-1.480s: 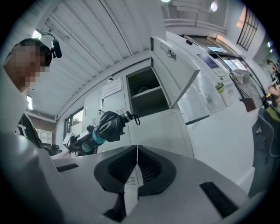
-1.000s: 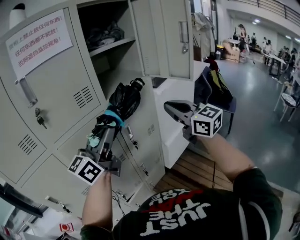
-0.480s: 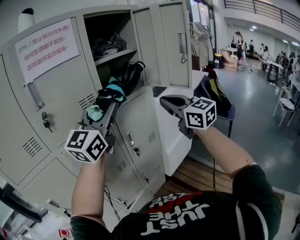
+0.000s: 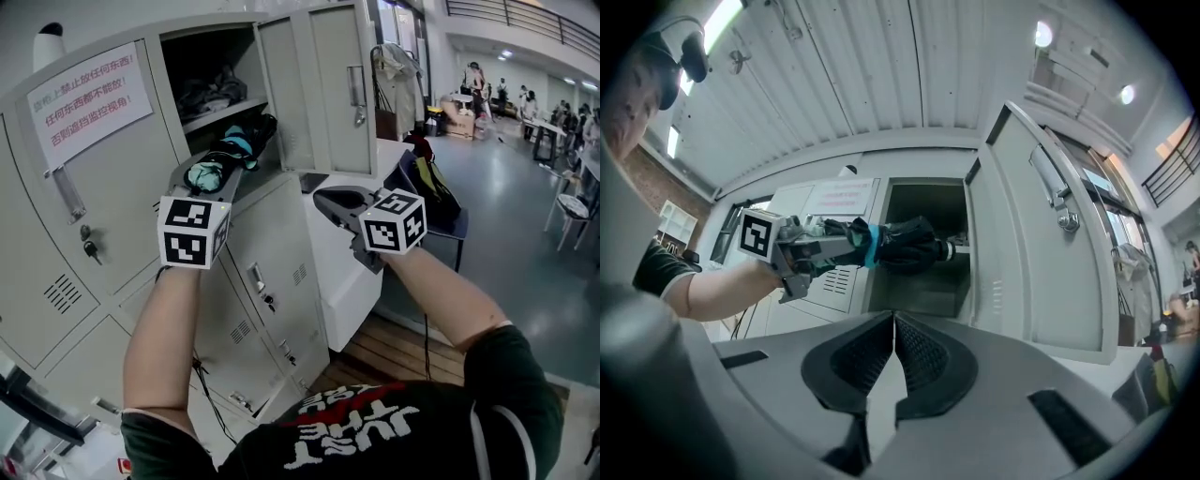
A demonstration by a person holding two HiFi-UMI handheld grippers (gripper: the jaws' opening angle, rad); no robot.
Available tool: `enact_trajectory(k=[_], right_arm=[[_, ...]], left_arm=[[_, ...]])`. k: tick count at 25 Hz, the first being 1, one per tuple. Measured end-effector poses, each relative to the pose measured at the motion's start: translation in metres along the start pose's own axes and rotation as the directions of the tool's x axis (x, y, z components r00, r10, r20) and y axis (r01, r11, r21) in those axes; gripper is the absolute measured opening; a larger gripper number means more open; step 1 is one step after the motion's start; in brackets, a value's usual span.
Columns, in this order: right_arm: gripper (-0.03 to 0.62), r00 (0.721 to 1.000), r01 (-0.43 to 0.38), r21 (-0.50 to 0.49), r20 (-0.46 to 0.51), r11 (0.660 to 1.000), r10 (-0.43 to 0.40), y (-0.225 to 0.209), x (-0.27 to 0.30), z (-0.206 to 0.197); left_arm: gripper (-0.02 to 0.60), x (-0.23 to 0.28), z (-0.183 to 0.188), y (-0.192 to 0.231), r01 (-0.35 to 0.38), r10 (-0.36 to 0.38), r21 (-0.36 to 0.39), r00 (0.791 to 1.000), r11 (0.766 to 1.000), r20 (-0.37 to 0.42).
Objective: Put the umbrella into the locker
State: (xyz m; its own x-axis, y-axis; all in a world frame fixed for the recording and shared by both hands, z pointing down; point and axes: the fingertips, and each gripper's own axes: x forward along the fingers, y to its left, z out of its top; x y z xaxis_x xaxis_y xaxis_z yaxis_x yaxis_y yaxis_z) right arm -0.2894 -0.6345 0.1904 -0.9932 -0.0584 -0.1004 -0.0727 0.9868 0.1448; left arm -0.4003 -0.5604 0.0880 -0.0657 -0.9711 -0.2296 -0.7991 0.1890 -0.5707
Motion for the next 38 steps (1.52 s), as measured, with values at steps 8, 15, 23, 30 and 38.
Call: enact_trajectory(k=[8, 15, 23, 30, 38], right_arm=[[0.035, 1.000, 0.002, 0.001, -0.006, 1.000, -0.002, -0.003, -0.004, -0.003], [0.035, 1.000, 0.006, 0.008, -0.006, 1.000, -0.006, -0.007, -0.005, -0.007], [0.035, 1.000, 0.024, 0.031, -0.005, 0.999, -0.024, -0.017, -0.011, -0.017], [0.035, 0.999, 0.045, 0.044, -0.012, 0.998, -0.045, -0.030, -0.019, -0.027], [0.035, 0.996, 0.088, 0.050, -0.035, 0.995, -0.086, -0.052, -0.029, -0.038]], left_arm=[[0.205, 0.057, -0.028, 0.003, -0.008, 0.042, 0.183, 0.982, 0.983, -0.184], [0.206, 0.104, -0.050, 0.003, 0.007, 0.087, 0.301, 0.951, 0.954, -0.298], [0.206, 0.154, -0.092, 0.007, 0.038, 0.143, 0.396, 0.897, 0.917, -0.418], [0.206, 0.182, -0.120, 0.020, 0.043, 0.187, 0.434, 0.861, 0.900, -0.473], [0.207, 0.209, -0.159, 0.037, 0.040, 0.215, 0.426, 0.818, 0.904, -0.534]])
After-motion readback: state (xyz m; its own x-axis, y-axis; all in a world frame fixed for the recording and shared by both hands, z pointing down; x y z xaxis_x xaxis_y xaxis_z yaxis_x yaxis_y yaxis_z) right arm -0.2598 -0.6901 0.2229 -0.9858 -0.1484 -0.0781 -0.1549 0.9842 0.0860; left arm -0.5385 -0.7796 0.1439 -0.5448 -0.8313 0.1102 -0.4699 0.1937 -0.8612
